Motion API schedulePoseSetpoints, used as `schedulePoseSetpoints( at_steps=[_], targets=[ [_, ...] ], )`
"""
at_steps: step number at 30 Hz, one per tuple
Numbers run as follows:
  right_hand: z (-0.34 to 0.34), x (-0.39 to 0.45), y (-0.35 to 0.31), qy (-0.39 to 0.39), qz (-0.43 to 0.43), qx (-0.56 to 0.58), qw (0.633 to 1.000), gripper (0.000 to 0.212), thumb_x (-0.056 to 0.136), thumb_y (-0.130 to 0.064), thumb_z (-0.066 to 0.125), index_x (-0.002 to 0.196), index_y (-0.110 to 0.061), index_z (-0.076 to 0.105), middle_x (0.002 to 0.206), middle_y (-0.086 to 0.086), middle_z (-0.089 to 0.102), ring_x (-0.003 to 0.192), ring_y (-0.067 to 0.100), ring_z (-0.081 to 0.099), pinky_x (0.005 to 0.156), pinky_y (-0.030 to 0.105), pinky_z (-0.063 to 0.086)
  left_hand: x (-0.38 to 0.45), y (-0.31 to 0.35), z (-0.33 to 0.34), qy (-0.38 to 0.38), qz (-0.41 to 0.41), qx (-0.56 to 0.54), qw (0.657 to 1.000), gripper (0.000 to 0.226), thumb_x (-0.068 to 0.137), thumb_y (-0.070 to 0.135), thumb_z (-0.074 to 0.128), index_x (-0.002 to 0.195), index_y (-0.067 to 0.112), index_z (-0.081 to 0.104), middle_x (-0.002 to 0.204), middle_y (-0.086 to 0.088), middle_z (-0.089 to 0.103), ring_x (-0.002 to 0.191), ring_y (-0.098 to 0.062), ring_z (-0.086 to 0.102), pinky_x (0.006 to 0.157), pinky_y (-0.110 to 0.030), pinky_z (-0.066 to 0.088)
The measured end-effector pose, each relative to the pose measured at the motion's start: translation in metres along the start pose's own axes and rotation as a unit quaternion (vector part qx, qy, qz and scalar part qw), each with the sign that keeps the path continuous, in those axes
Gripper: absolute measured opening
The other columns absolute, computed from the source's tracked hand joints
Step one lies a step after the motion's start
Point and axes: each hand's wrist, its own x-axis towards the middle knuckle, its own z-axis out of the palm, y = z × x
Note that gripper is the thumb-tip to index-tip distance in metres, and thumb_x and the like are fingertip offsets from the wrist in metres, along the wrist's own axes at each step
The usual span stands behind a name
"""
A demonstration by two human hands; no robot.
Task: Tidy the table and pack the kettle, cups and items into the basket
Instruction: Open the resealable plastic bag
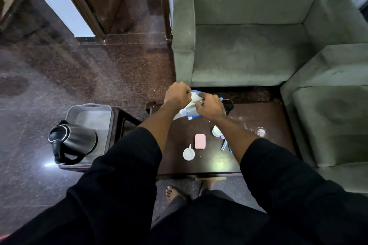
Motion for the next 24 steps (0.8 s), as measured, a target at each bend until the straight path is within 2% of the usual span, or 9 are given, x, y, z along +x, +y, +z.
schedulePoseSetpoints(
  at_steps=[4, 8, 10, 13, 17, 20, 24],
  targets=[
    [0.009, -0.007, -0.016, 0.035, 0.021, -0.012, 0.999, 0.036, 0.091, -0.03, 0.055, 0.123, -0.022, 0.071, 0.115, 0.016, 0.071, 0.112, 0.038, 0.063, 0.09, 0.042, 0.052, -0.004, -0.014, -0.003, -0.016, 0.036, 0.015, 0.999, 0.022, 0.093, 0.023, 0.064, 0.106, 0.022, 0.081, 0.105, -0.008, 0.078, 0.103, -0.033, 0.07, 0.086, -0.039, 0.058],
    [0.017, -0.012, -0.024, -0.005, 0.035, -0.099, 0.995, 0.036, 0.084, -0.021, 0.063, 0.12, -0.025, 0.069, 0.116, 0.009, 0.071, 0.111, 0.034, 0.066, 0.086, 0.038, 0.052, -0.008, -0.023, -0.005, -0.044, 0.109, 0.052, 0.992, 0.023, 0.095, 0.023, 0.061, 0.108, 0.023, 0.081, 0.11, -0.007, 0.076, 0.106, -0.032, 0.067, 0.087, -0.041, 0.057],
    [0.022, -0.014, -0.025, -0.002, 0.03, -0.115, 0.993, 0.034, 0.083, -0.024, 0.065, 0.117, -0.027, 0.068, 0.114, 0.006, 0.072, 0.11, 0.032, 0.068, 0.085, 0.036, 0.053, -0.009, -0.025, -0.006, -0.065, 0.14, 0.065, 0.986, 0.024, 0.093, 0.023, 0.064, 0.111, 0.027, 0.08, 0.115, -0.004, 0.074, 0.11, -0.028, 0.066, 0.09, -0.039, 0.056],
    [0.028, -0.019, -0.024, 0.042, 0.013, -0.112, 0.993, 0.037, 0.089, -0.035, 0.065, 0.125, -0.028, 0.066, 0.114, 0.008, 0.073, 0.11, 0.033, 0.068, 0.085, 0.039, 0.054, -0.009, -0.025, -0.006, -0.082, 0.18, 0.075, 0.977, 0.028, 0.09, 0.023, 0.073, 0.117, 0.028, 0.079, 0.12, 0.002, 0.074, 0.116, -0.023, 0.063, 0.097, -0.038, 0.052],
    [0.027, -0.017, -0.017, 0.051, 0.017, -0.137, 0.989, 0.034, 0.09, -0.02, 0.059, 0.122, -0.028, 0.07, 0.112, 0.012, 0.073, 0.108, 0.036, 0.067, 0.082, 0.037, 0.051, -0.008, -0.027, -0.009, -0.096, 0.184, 0.065, 0.976, 0.04, 0.079, 0.009, 0.075, 0.115, 0.025, 0.079, 0.117, 0.004, 0.075, 0.111, -0.023, 0.064, 0.095, -0.037, 0.052],
    [0.023, -0.013, -0.012, 0.031, 0.011, -0.163, 0.986, 0.036, 0.087, -0.011, 0.058, 0.119, -0.021, 0.072, 0.116, 0.014, 0.071, 0.11, 0.038, 0.066, 0.085, 0.039, 0.052, -0.008, -0.031, -0.01, -0.124, 0.174, 0.073, 0.974, 0.058, 0.076, 0.001, 0.072, 0.127, 0.028, 0.072, 0.128, 0.006, 0.069, 0.116, -0.021, 0.063, 0.098, -0.039, 0.052],
    [0.018, -0.005, -0.006, 0.051, -0.045, -0.1, 0.993, 0.042, 0.087, -0.005, 0.055, 0.124, -0.02, 0.07, 0.117, 0.017, 0.071, 0.107, 0.042, 0.065, 0.088, 0.044, 0.053, -0.004, -0.03, -0.005, -0.144, 0.168, 0.081, 0.972, 0.063, 0.08, -0.004, 0.061, 0.135, 0.026, 0.064, 0.134, 0.002, 0.062, 0.125, -0.023, 0.058, 0.104, -0.04, 0.048]
  ],
)
